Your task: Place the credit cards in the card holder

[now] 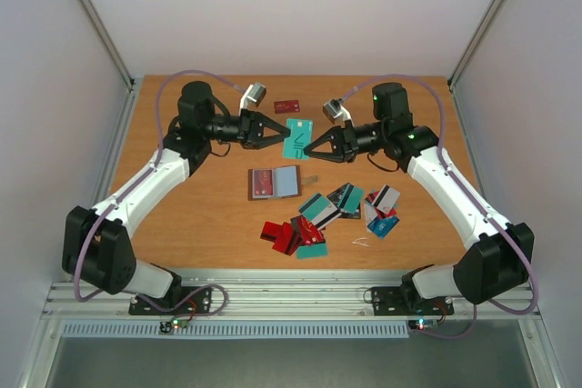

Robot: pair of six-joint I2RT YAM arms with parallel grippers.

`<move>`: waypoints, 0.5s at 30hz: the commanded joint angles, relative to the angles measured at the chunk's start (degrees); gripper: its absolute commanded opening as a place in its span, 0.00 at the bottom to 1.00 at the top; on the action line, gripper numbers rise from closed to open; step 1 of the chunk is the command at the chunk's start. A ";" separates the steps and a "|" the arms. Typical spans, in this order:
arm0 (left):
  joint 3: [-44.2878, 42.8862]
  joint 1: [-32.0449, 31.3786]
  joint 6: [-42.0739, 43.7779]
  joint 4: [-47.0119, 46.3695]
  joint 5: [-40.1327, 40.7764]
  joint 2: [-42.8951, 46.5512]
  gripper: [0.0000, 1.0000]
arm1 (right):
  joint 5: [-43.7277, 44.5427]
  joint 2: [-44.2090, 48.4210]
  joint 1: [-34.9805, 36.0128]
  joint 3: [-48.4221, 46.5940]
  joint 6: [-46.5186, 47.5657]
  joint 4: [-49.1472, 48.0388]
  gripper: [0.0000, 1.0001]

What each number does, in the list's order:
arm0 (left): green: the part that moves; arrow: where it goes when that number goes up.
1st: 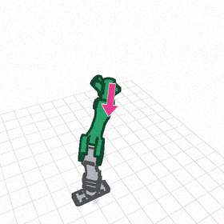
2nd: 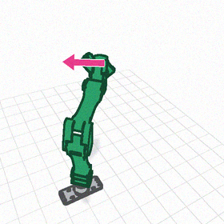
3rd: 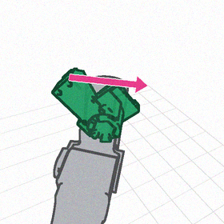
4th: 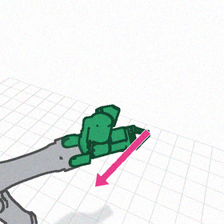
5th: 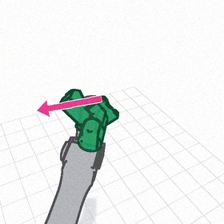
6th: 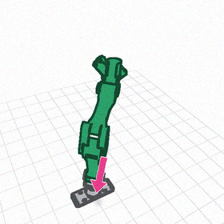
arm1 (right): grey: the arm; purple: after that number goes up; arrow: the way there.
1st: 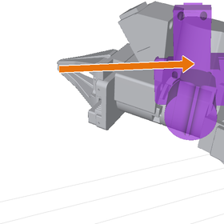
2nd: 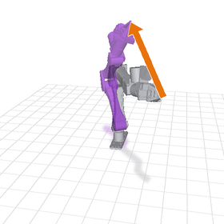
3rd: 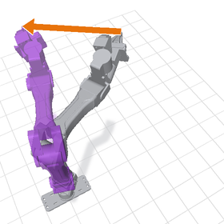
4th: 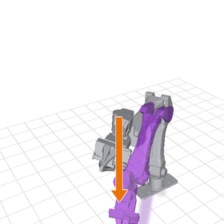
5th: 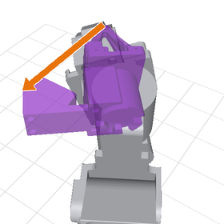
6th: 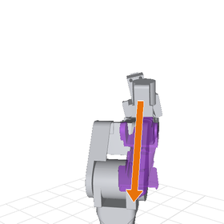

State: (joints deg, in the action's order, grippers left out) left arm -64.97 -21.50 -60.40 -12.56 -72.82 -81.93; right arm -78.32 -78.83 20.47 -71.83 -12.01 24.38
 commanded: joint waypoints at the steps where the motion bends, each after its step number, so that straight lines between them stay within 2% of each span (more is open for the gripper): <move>1: 0.17 -0.56 -1.63 -4.66 -1.60 -0.78 0.18 | -1.35 -0.79 0.86 -1.38 0.60 -0.77 0.01; 5: 0.91 -0.65 -1.65 -4.74 -2.04 -0.67 0.04 | -0.66 -0.87 0.97 -1.31 0.74 -0.99 0.01; 7: 1.45 -0.65 -1.69 -5.30 -1.87 -0.45 0.00 | -0.18 -1.02 1.06 -1.17 0.76 -1.04 0.02; 9: 1.82 -0.30 -1.60 -4.02 -0.33 -0.27 0.00 | 1.73 -1.34 1.04 -1.39 1.47 0.60 0.12; 12: 1.66 2.04 1.73 3.54 3.35 0.50 0.00 | 7.24 -2.08 1.06 -2.01 3.34 5.19 0.42; 13: 1.28 3.20 4.21 9.19 5.28 1.09 0.00 | 9.64 -2.38 1.06 -2.28 3.94 6.80 0.45; 15: 1.04 5.28 14.34 22.81 9.81 1.84 0.00 | 14.16 -2.98 1.07 -2.04 4.37 8.88 0.48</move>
State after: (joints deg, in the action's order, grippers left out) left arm -63.86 -19.88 -59.11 -8.58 -70.28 -82.17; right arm -72.90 -80.38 21.23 -72.62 -10.02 27.75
